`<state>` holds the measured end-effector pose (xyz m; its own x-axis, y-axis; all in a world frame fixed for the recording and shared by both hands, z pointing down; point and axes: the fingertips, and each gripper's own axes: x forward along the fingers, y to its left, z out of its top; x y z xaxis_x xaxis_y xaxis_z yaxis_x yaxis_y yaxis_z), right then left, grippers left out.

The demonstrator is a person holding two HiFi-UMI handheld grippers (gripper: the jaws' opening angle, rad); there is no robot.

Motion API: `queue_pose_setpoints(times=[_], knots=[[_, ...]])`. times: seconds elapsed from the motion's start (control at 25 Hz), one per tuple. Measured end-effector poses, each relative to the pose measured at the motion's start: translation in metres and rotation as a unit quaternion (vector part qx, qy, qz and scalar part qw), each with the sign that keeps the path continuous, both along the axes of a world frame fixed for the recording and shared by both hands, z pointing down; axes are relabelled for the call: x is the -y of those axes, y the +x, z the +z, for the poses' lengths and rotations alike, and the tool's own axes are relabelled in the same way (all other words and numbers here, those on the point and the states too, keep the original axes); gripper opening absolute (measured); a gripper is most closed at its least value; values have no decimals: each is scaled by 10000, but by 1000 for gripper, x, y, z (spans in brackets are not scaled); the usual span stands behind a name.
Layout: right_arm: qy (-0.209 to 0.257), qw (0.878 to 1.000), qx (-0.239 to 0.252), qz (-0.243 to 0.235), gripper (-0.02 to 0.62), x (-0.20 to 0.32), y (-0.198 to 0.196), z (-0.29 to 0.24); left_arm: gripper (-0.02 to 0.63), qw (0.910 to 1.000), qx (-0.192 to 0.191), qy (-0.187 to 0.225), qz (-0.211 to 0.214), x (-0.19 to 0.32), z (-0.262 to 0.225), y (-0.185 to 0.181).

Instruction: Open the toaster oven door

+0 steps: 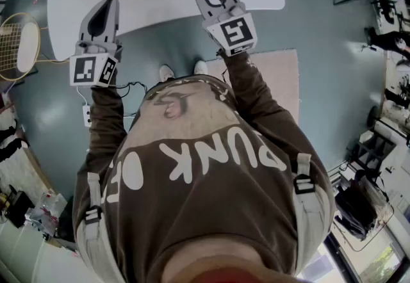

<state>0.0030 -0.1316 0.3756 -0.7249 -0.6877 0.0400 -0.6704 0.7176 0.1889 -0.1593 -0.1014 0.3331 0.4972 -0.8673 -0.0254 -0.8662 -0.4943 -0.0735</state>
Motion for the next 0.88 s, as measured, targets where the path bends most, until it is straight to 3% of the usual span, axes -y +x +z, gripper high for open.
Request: queue_pose_setpoints(times=[0.32, 0.48, 0.56, 0.64, 0.72, 0.88], knots=[[-5, 10000, 69, -6, 9, 6, -3, 3, 5, 10000, -8, 36, -17, 2, 3, -2], [-682, 9946, 781, -80, 12, 9, 4, 14, 5, 10000, -21, -8, -24, -1, 5, -1], [-1269, 9792, 1582, -107, 38, 18, 10, 21, 5, 10000, -12, -20, -25, -1, 6, -1], [-1944, 9463, 2578, -149, 132, 33, 15, 29, 5, 10000, -10, -40, -39, -1, 7, -5], [-2384, 9128, 3312, -169, 153, 51, 19, 33, 5, 10000, -18, -63, -60, 0, 9, -7], [-2637, 8917, 3679, -21, 155, 81, 23, 45, 5, 9999, -24, -100, -107, 0, 11, -8]])
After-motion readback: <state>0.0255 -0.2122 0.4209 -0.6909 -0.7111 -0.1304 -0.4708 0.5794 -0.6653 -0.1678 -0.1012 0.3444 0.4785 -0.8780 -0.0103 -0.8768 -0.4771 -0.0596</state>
